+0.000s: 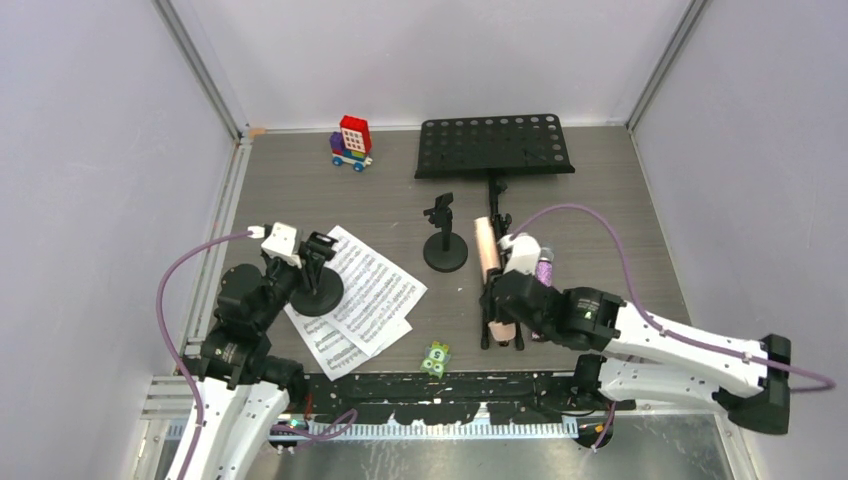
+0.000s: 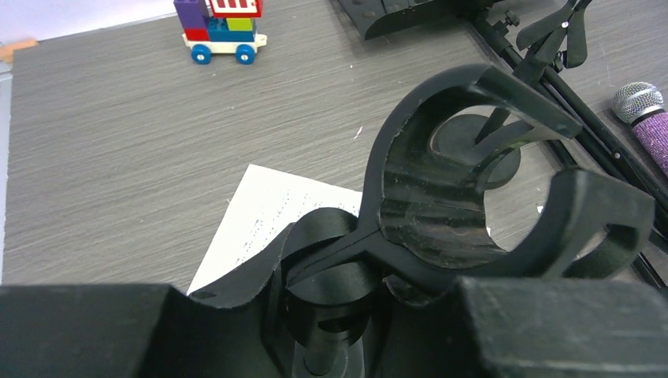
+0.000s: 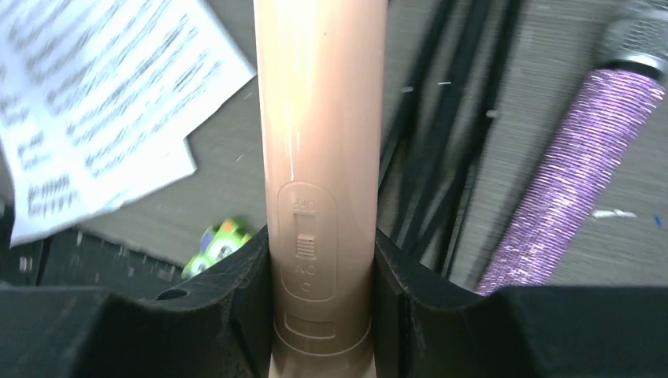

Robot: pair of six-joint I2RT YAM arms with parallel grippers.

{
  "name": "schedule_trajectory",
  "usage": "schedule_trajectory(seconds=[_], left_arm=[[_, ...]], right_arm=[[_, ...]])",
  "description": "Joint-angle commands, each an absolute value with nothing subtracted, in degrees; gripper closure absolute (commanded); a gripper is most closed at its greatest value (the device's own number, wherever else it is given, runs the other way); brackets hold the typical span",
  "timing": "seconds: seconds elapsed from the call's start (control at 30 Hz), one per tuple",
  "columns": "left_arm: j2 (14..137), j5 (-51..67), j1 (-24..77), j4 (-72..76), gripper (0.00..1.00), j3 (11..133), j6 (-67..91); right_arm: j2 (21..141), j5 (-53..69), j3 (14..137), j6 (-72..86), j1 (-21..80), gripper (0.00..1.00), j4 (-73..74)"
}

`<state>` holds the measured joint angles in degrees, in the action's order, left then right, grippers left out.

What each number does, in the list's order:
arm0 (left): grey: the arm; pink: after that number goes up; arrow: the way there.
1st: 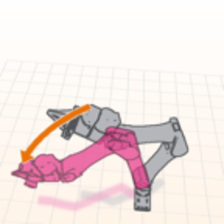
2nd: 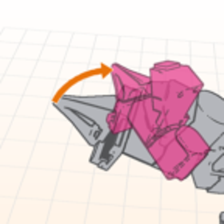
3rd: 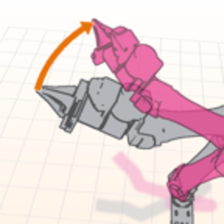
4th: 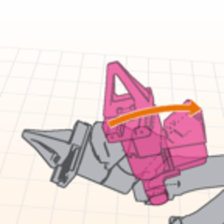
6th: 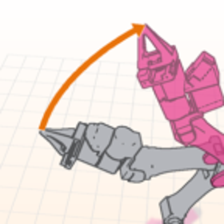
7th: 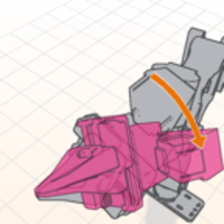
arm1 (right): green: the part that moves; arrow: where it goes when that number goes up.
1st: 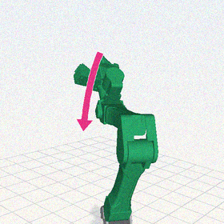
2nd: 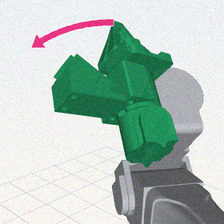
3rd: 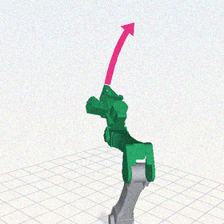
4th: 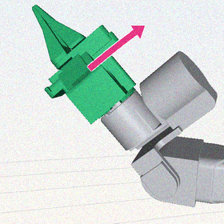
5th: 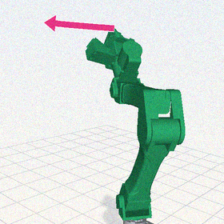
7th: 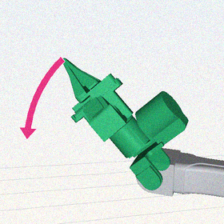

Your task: Pack up the instrument practice props

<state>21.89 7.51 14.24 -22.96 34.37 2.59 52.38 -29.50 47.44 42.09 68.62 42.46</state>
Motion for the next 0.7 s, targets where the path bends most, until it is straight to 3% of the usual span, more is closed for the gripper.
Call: schedule_trajectory(seconds=[0.0, 0.2, 0.43, 0.47, 0.57, 0.67], left_arm=[[21.5, 7.4, 14.2, -16.5, 1.00, 36.8, 2.9], [21.5, 7.9, 14.1, -16.7, 1.00, 36.8, 3.2], [20.7, 7.8, 14.1, -16.7, 1.00, 36.5, 3.5], [20.6, 7.8, 14.1, -16.7, 1.00, 36.4, 3.5], [20.5, 7.8, 14.1, -16.7, 1.00, 36.4, 3.5], [20.5, 7.8, 14.1, -16.6, 1.00, 36.4, 3.6]], right_arm=[[46.7, -30.2, 42.8, 48.2, 56.9, 1.00, 42.9], [52.5, -16.3, 39.8, 38.9, 36.4, 0.98, 36.4], [64.5, -14.3, 44.3, 31.9, 31.0, 0.95, 35.1], [65.1, -14.6, 44.5, 31.7, 30.8, 0.91, 35.2], [65.8, -15.2, 43.7, 31.9, 30.6, 0.63, 34.9], [66.0, -15.9, 42.7, 32.1, 30.6, 0.53, 34.9]])
